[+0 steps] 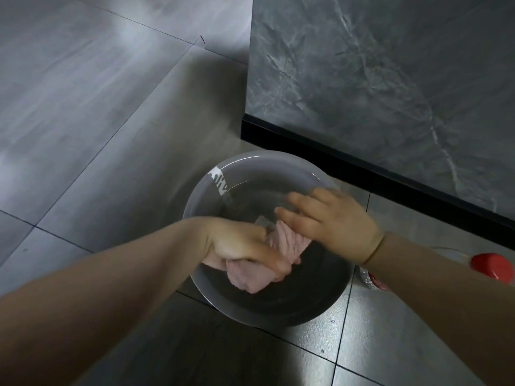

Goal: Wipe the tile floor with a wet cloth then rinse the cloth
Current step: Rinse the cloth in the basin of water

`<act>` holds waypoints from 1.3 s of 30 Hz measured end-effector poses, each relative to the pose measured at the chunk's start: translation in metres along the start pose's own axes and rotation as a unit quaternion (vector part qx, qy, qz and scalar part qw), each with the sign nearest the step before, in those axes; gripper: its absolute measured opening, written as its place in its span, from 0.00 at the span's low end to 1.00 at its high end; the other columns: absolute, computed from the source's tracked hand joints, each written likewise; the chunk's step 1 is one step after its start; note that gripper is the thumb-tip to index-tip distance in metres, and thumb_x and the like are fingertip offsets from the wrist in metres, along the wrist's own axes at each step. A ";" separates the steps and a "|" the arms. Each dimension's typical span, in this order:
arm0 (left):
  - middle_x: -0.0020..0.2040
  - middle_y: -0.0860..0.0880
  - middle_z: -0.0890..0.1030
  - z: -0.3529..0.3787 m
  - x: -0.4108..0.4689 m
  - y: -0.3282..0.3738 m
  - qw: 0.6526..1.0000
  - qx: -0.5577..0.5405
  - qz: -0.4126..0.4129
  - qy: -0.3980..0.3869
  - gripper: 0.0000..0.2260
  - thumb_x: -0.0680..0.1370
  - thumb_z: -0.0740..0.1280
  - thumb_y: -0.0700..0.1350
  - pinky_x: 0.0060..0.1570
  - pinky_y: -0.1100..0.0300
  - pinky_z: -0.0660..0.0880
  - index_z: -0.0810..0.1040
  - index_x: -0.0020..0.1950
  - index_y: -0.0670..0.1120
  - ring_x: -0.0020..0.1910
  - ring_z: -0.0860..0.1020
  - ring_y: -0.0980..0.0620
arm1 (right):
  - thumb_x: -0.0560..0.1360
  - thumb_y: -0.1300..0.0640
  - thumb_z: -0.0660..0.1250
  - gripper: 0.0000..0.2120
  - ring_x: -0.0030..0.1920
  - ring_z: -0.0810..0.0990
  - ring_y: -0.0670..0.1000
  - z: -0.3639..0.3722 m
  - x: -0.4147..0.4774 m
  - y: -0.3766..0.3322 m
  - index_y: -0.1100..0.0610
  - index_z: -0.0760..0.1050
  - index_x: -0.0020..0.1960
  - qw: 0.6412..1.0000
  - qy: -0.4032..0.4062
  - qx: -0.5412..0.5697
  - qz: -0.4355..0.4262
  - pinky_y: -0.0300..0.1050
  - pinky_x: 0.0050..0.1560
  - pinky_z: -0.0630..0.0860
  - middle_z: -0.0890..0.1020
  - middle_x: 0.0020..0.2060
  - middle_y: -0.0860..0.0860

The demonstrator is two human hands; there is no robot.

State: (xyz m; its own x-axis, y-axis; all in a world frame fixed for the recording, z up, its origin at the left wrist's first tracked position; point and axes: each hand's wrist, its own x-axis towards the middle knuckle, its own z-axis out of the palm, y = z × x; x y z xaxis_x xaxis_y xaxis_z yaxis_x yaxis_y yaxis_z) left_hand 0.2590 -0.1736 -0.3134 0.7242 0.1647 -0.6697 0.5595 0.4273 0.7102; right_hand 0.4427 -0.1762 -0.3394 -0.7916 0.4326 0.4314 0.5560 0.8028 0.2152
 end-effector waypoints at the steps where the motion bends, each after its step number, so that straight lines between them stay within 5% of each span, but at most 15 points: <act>1: 0.35 0.53 0.77 -0.001 0.001 0.004 0.995 0.092 -0.026 0.017 0.23 0.62 0.72 0.50 0.38 0.66 0.71 0.74 0.52 0.41 0.38 0.77 0.56 | 0.78 0.63 0.52 0.12 0.32 0.78 0.52 0.003 -0.004 -0.005 0.54 0.68 0.58 0.998 -0.042 -0.008 0.044 0.43 0.29 0.72 0.81 0.44 0.52; 3: 0.33 0.53 0.74 0.000 0.010 0.015 0.924 0.356 -0.052 0.127 0.09 0.69 0.70 0.46 0.33 0.64 0.69 0.73 0.46 0.48 0.35 0.75 0.54 | 0.70 0.58 0.60 0.18 0.28 0.80 0.55 0.000 -0.006 -0.019 0.56 0.70 0.59 0.974 -0.160 0.007 0.161 0.40 0.23 0.75 0.83 0.36 0.52; 6: 0.51 0.47 0.79 0.002 0.028 0.016 0.751 0.599 -0.016 0.275 0.11 0.74 0.63 0.42 0.40 0.57 0.65 0.70 0.55 0.47 0.50 0.77 0.45 | 0.72 0.56 0.63 0.10 0.39 0.82 0.59 -0.010 0.020 -0.029 0.58 0.75 0.52 0.849 -0.358 0.129 0.367 0.44 0.38 0.76 0.82 0.40 0.54; 9: 0.57 0.47 0.75 -0.010 0.034 0.010 0.659 0.689 0.047 0.299 0.12 0.77 0.58 0.42 0.40 0.55 0.63 0.68 0.60 0.46 0.54 0.75 0.43 | 0.72 0.61 0.64 0.07 0.24 0.74 0.49 -0.011 0.026 -0.038 0.55 0.73 0.35 0.680 -0.311 0.365 0.555 0.38 0.30 0.70 0.75 0.22 0.48; 12: 0.40 0.49 0.80 -0.028 0.029 0.007 0.542 0.737 0.241 0.322 0.12 0.67 0.63 0.45 0.27 0.61 0.66 0.78 0.49 0.50 0.33 0.80 0.47 | 0.68 0.71 0.63 0.14 0.11 0.61 0.45 -0.007 0.024 -0.055 0.58 0.67 0.28 0.480 -0.175 0.551 0.660 0.28 0.17 0.58 0.65 0.11 0.47; 15: 0.31 0.50 0.80 -0.035 0.033 0.003 0.521 0.739 0.304 0.301 0.25 0.53 0.78 0.47 0.19 0.66 0.66 0.82 0.49 0.50 0.20 0.74 0.49 | 0.62 0.68 0.64 0.11 0.12 0.59 0.46 -0.004 0.024 -0.065 0.60 0.63 0.26 0.363 -0.100 0.645 0.665 0.27 0.19 0.56 0.63 0.12 0.49; 19: 0.34 0.49 0.81 -0.035 0.040 0.005 0.523 0.719 0.344 0.303 0.31 0.52 0.78 0.45 0.21 0.64 0.70 0.74 0.53 0.48 0.23 0.75 0.49 | 0.57 0.64 0.60 0.06 0.14 0.63 0.46 -0.005 0.018 -0.070 0.60 0.63 0.26 0.287 -0.064 0.698 0.653 0.27 0.19 0.60 0.65 0.14 0.50; 21: 0.39 0.49 0.82 -0.034 0.037 0.008 0.545 0.707 0.324 0.313 0.28 0.52 0.77 0.47 0.25 0.64 0.71 0.74 0.49 0.47 0.29 0.78 0.49 | 0.58 0.63 0.61 0.05 0.14 0.65 0.46 -0.008 0.016 -0.070 0.59 0.66 0.26 0.285 -0.064 0.705 0.646 0.29 0.18 0.62 0.67 0.14 0.49; 23: 0.51 0.46 0.81 -0.034 0.028 0.007 0.607 0.665 0.284 0.330 0.26 0.53 0.78 0.45 0.32 0.60 0.75 0.78 0.49 0.45 0.39 0.81 0.47 | 0.60 0.62 0.65 0.05 0.16 0.69 0.44 -0.011 0.013 -0.063 0.59 0.70 0.28 0.348 -0.101 0.680 0.638 0.30 0.19 0.65 0.71 0.15 0.48; 25: 0.64 0.47 0.72 -0.036 0.012 0.003 0.740 0.552 0.195 0.330 0.31 0.60 0.77 0.46 0.48 0.55 0.76 0.72 0.61 0.48 0.54 0.77 0.48 | 0.67 0.64 0.70 0.09 0.18 0.72 0.40 -0.015 0.009 -0.054 0.55 0.72 0.32 0.436 -0.151 0.628 0.626 0.29 0.22 0.68 0.75 0.17 0.46; 28: 0.50 0.57 0.75 -0.034 -0.014 -0.004 0.923 0.222 0.116 0.292 0.24 0.67 0.74 0.43 0.48 0.70 0.73 0.68 0.59 0.51 0.49 0.76 0.58 | 0.71 0.62 0.69 0.13 0.21 0.75 0.39 -0.020 0.009 -0.049 0.46 0.71 0.44 0.522 -0.179 0.583 0.597 0.31 0.24 0.71 0.79 0.31 0.48; 32: 0.39 0.53 0.78 -0.029 -0.015 -0.012 0.874 -0.151 0.187 0.422 0.04 0.75 0.64 0.40 0.35 0.69 0.77 0.74 0.45 0.49 0.34 0.78 0.59 | 0.71 0.47 0.67 0.14 0.35 0.79 0.43 -0.020 0.026 -0.052 0.38 0.65 0.52 0.571 -0.173 0.593 0.541 0.41 0.40 0.79 0.78 0.42 0.44; 35: 0.33 0.52 0.82 -0.027 -0.018 -0.007 0.836 -0.268 0.228 0.422 0.04 0.74 0.63 0.39 0.29 0.67 0.77 0.76 0.43 0.46 0.30 0.81 0.59 | 0.66 0.31 0.53 0.25 0.57 0.76 0.48 -0.020 0.046 -0.044 0.44 0.75 0.53 0.709 -0.207 0.470 0.484 0.53 0.67 0.66 0.79 0.51 0.45; 36: 0.30 0.52 0.83 -0.028 -0.022 -0.004 0.837 -0.273 0.249 0.404 0.04 0.74 0.62 0.39 0.28 0.68 0.76 0.76 0.41 0.45 0.29 0.81 0.60 | 0.65 0.32 0.55 0.28 0.61 0.74 0.48 -0.021 0.052 -0.039 0.47 0.75 0.56 0.713 -0.175 0.481 0.479 0.52 0.69 0.64 0.78 0.56 0.47; 39: 0.33 0.52 0.85 -0.029 -0.035 0.007 0.842 -0.287 0.295 0.349 0.10 0.67 0.61 0.48 0.34 0.67 0.79 0.79 0.41 0.46 0.35 0.83 0.58 | 0.72 0.50 0.68 0.11 0.52 0.78 0.45 -0.029 0.071 -0.022 0.49 0.74 0.53 0.615 -0.074 0.592 0.516 0.42 0.59 0.74 0.80 0.48 0.46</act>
State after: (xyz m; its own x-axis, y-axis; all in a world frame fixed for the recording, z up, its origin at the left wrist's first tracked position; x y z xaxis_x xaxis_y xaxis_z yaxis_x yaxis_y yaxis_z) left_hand 0.2261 -0.1507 -0.2913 0.2829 0.8952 -0.3443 -0.2470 0.4149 0.8757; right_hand 0.3814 -0.1749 -0.2884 -0.2349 0.9249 -0.2988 0.2774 -0.2308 -0.9326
